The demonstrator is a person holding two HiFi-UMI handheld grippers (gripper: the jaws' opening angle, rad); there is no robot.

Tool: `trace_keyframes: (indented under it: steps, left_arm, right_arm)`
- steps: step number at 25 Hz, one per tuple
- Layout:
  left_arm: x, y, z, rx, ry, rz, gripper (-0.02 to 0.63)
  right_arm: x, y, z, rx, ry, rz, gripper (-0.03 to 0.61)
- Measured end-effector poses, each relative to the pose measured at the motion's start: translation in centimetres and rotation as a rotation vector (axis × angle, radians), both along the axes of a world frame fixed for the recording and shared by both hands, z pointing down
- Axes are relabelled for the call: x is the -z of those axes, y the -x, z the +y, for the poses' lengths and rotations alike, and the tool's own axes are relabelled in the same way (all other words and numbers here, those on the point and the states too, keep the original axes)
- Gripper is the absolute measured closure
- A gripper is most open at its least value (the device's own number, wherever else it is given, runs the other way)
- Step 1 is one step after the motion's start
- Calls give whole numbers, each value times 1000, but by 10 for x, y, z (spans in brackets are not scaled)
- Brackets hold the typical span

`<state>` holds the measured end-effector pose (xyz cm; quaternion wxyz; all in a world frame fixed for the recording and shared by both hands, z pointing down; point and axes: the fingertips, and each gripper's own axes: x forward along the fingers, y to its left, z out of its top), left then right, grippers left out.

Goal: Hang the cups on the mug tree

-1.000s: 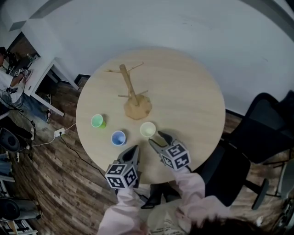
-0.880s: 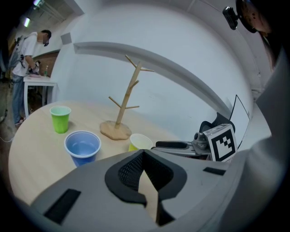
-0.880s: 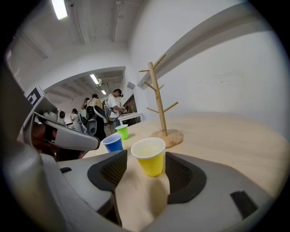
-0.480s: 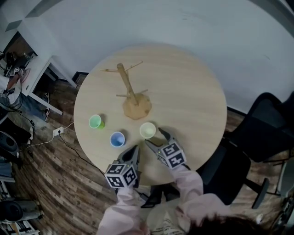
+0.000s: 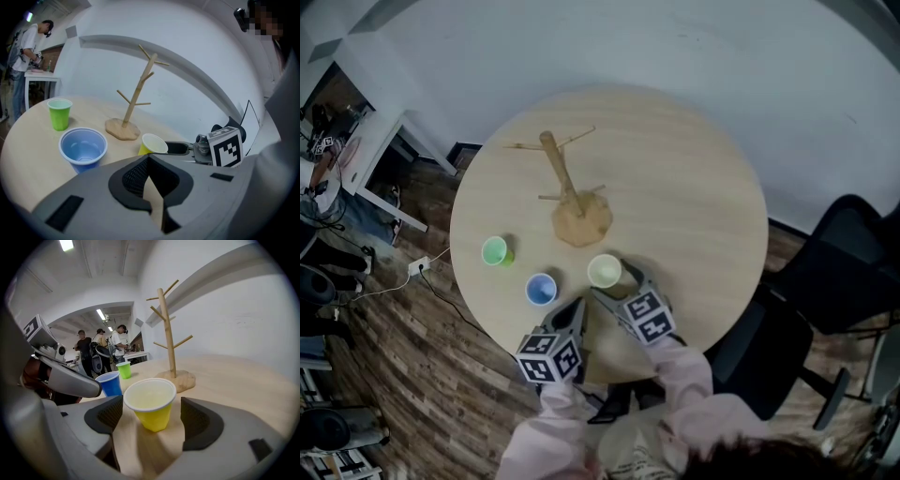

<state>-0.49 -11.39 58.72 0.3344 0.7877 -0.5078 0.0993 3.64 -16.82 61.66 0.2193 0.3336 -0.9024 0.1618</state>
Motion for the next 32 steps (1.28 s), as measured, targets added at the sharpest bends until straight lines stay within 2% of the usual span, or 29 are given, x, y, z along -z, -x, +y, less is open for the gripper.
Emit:
trace_keyframes:
  steps: [6,10,19,32]
  left_arm:
    - [-4,4,-5,4,10,-3,609]
    - [-6,7,-5,9,19,-7,609]
    - [-9,10,-2,20,28,-10,609]
    - [0,5,-1,27,6,-18,609]
  right_arm:
    - [-5,11,-3,32,-17,8,199]
    - [-6,15,-5,28,-32,-10,252]
    - [0,12,-11,5,-37,-55,275]
    - [16,2,-20,-5,-101,-103,275]
